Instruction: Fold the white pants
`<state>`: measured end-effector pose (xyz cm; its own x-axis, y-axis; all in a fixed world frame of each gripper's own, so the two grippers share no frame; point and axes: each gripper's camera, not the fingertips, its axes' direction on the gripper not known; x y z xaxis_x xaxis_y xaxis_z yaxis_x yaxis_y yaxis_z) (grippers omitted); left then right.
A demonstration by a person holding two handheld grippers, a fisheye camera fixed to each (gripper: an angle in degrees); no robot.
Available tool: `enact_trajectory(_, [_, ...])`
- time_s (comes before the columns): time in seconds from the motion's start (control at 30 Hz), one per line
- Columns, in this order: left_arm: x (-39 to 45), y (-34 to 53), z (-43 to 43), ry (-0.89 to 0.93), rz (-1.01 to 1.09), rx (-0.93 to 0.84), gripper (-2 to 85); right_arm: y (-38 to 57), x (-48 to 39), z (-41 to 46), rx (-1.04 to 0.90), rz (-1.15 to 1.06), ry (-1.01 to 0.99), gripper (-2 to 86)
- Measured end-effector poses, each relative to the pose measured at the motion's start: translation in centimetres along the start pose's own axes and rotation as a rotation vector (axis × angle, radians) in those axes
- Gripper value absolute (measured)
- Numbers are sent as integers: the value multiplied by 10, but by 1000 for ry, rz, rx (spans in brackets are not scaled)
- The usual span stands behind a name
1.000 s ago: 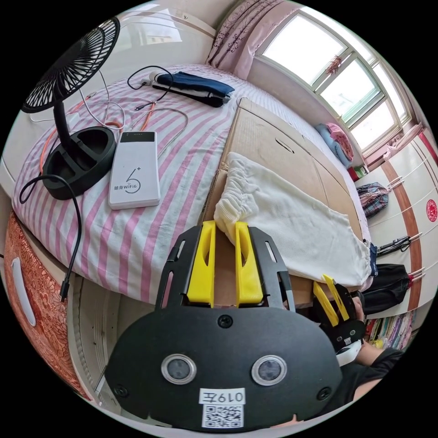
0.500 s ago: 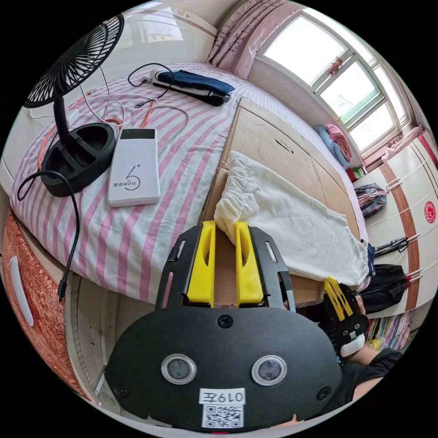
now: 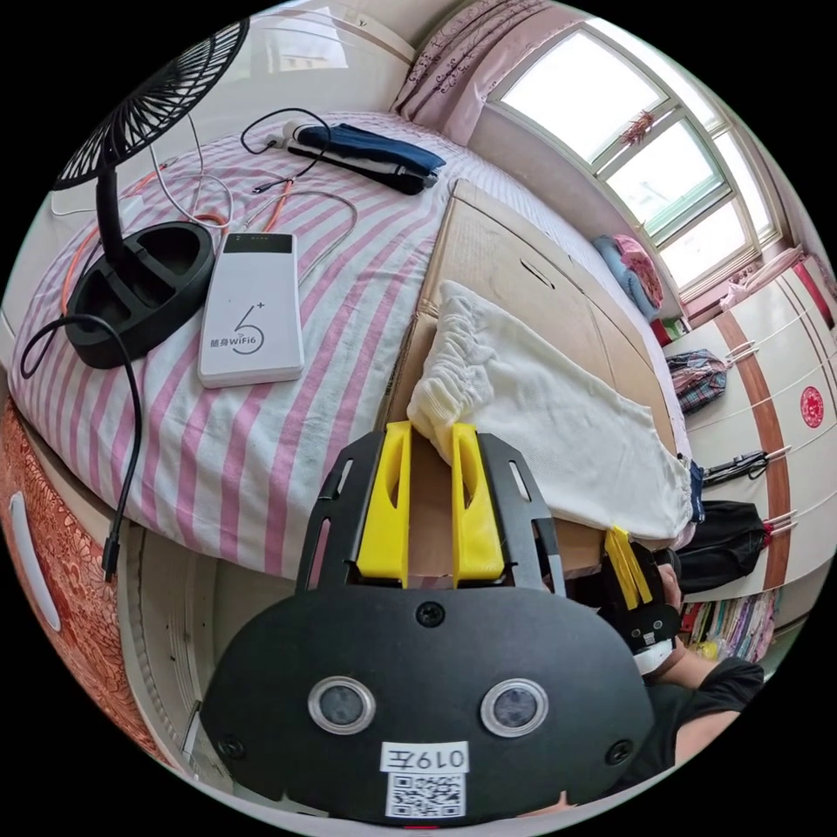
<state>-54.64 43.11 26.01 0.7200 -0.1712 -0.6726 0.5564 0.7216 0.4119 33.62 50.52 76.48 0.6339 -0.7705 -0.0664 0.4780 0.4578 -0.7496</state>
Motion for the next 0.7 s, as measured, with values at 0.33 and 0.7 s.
enact_trajectory(0.33, [79,-6,-96,-1,20,60,64,34,45,-25,20,42,-54,71])
enact_trajectory(0.7, [512,103,-137,-204,1213,211,24,182,116,-27,-77,279,-148,73])
